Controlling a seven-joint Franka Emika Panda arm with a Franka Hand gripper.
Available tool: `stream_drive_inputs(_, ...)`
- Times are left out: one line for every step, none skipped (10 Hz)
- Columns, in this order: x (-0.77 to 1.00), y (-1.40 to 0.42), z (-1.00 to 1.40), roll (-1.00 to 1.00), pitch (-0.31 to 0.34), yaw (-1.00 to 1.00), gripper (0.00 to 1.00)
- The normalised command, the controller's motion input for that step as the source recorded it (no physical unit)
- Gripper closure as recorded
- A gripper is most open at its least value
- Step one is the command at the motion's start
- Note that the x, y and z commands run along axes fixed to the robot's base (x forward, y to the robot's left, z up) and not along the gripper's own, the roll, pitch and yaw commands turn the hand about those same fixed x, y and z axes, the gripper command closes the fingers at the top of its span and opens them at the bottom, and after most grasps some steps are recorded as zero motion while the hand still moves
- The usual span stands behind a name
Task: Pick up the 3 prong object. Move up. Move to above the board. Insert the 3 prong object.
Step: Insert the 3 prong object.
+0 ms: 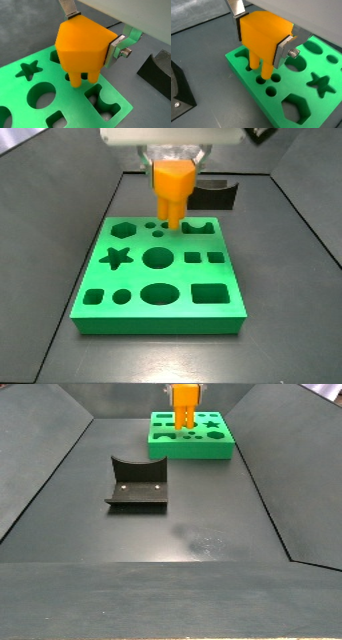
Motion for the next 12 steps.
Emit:
stream_drive_inputs(-0.03, 0.07, -0.03, 0.0, 0.0, -0.06, 1.0)
stream_drive_inputs(-0.3, 0.15, -0.06, 0.03, 0.0, -0.41, 1.0)
stream_drive_inputs(-0.4, 0.11, -0.09, 0.02, 0.0, -0.56, 1.0)
stream_drive_inputs(-0.04, 0.0, 0.0, 0.0, -0.003, -0.2, 1.0)
stream_drive_inputs(0.0, 0.0, 0.0, 0.0, -0.001, 0.0, 1.0)
stream_drive_inputs(-0.04, 0.0, -0.19, 0.0, -0.056, 0.0, 1.0)
stream_drive_inputs(0.0, -0.02, -0.29, 0.0, -0.061, 0.0, 1.0)
stream_drive_inputs(-0.04, 0.0, -0.35, 0.0, -0.073, 0.0, 1.0)
stream_drive_inputs(-0.09, 0.0, -0.32, 0.03, -0.051, 0.0, 1.0)
stream_drive_inputs(-0.17, 0.0, -0.24, 0.05, -0.029, -0.01, 1.0)
stream_drive_inputs(-0.29, 0.05, -0.09, 0.01, -0.01, -0.03, 1.0)
stream_drive_inputs(-0.28, 0.09, -0.03, 0.0, -0.003, -0.03, 1.0)
